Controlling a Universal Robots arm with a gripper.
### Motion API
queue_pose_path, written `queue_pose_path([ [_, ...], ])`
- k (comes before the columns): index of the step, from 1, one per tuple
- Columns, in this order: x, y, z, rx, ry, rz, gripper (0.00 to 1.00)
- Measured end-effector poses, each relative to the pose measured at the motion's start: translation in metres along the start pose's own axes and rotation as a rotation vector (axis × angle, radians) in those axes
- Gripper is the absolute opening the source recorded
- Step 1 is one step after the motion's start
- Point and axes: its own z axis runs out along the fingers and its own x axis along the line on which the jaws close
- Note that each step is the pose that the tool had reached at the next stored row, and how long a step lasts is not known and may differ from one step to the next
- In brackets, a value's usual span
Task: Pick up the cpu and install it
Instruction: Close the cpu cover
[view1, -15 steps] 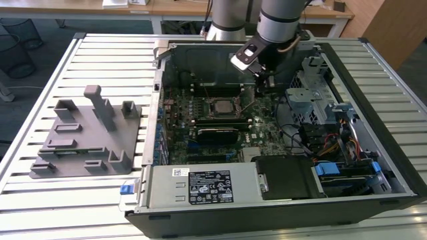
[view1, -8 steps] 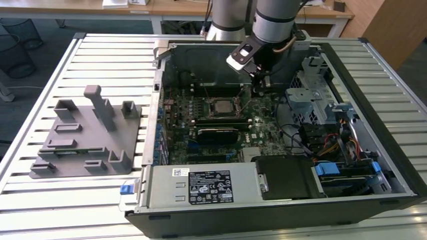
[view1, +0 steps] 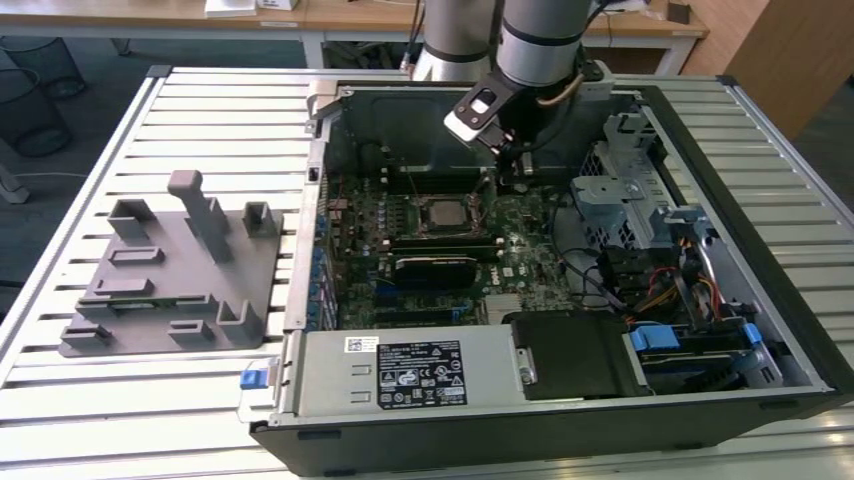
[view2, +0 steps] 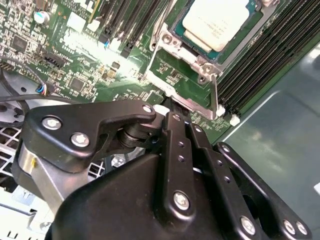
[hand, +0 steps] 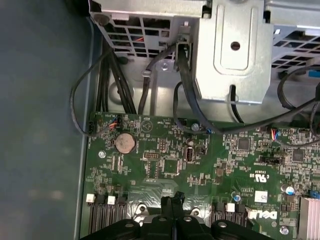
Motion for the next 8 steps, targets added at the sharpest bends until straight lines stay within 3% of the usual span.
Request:
queue_pose_path([
  [8,0.0004,-0.0066,0.0028,0.0000,0.0001,0.000,0.11],
])
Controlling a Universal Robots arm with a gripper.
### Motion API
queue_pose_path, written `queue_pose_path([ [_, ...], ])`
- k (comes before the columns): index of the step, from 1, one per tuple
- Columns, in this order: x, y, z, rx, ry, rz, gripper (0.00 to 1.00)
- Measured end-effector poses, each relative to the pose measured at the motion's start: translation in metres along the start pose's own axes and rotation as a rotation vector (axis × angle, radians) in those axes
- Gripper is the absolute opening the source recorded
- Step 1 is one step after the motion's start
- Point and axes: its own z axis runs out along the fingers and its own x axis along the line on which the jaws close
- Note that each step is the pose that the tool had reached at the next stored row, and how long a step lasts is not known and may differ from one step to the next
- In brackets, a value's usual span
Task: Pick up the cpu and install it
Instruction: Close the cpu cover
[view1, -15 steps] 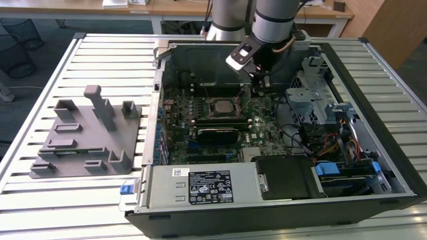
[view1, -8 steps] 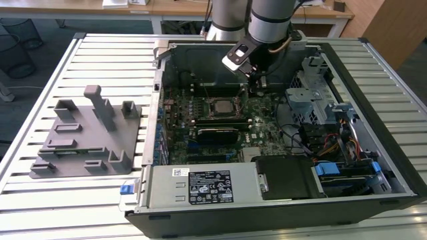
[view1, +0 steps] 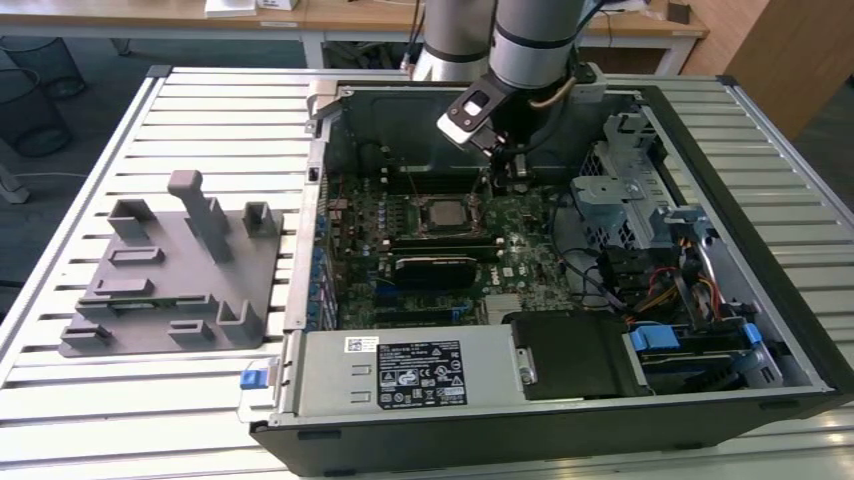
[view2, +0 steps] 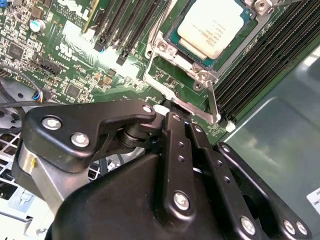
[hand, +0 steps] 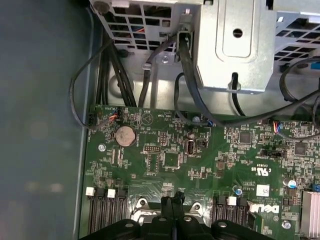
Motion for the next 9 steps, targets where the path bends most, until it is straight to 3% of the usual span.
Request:
queue_pose_path([
  [9,0.0003,-0.0046,0.0035,0.0000,0.0001,0.000,0.11],
])
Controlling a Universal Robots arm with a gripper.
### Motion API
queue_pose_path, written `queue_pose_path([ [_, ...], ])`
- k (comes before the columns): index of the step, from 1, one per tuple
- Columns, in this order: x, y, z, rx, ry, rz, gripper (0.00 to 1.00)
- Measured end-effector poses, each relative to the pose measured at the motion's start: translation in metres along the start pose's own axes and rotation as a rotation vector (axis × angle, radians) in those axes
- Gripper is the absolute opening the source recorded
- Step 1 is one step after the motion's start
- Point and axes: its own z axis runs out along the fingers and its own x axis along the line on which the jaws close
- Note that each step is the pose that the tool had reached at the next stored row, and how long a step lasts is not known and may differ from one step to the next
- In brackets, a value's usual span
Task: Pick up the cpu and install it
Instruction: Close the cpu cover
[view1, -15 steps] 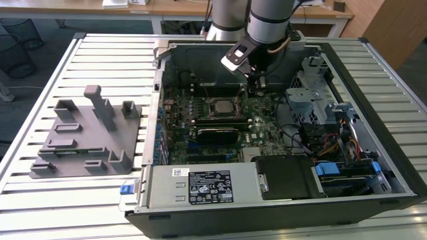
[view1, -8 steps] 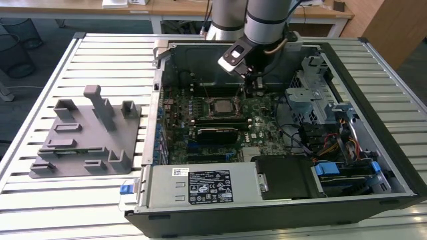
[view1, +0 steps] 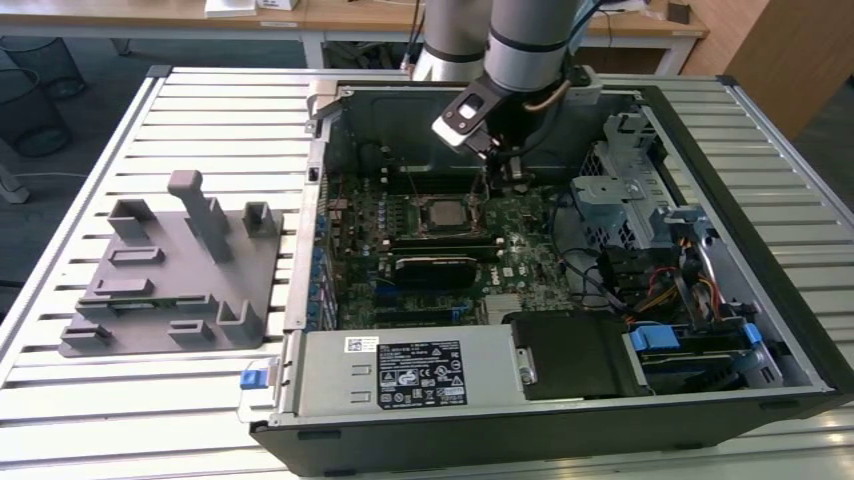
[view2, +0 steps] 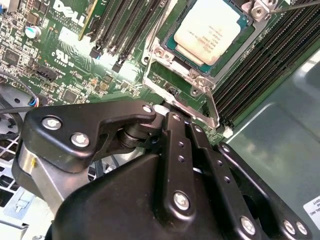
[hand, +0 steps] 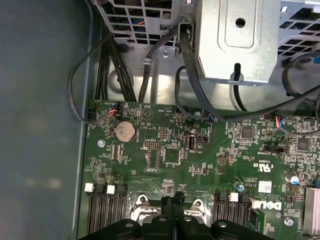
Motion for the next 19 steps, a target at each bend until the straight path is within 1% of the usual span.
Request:
queue_pose_path([
  [12,0.0003,-0.0055,0.0059,0.0001,-0.0001,0.000,0.11],
  [19,0.0007,-0.0112,0.0081,0.0000,-0.0001,0.000,0.11],
])
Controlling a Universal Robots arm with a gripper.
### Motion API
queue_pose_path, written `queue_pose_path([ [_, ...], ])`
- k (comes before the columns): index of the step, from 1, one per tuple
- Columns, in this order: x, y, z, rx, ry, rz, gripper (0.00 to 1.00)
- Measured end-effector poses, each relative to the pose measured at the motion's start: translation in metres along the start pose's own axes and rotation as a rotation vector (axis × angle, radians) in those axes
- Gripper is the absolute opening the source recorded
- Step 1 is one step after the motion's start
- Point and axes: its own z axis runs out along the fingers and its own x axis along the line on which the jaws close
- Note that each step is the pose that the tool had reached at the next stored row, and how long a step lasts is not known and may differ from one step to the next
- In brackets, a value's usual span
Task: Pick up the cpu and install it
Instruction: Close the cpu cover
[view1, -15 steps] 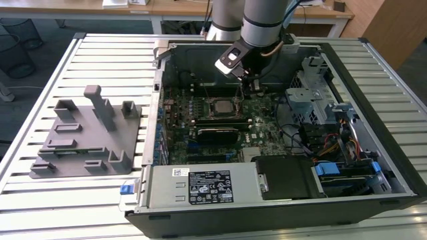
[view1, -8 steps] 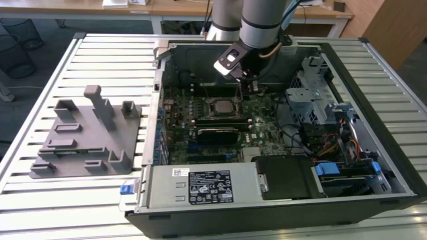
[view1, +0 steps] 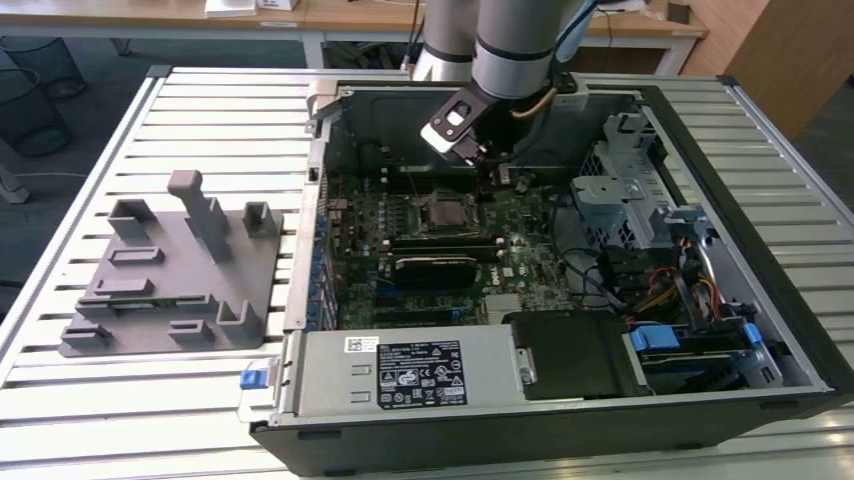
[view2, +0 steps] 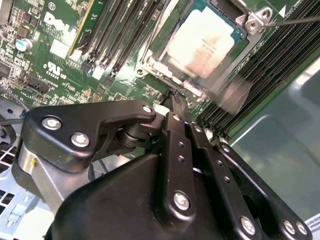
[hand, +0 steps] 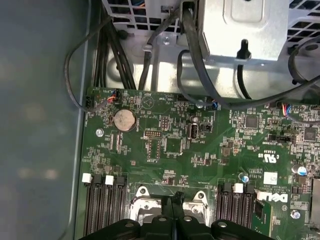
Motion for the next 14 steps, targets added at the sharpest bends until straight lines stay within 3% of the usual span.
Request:
queue_pose_path([
  [14,0.0011,-0.0188,0.0053,0.0001,-0.0001,0.000,0.11],
])
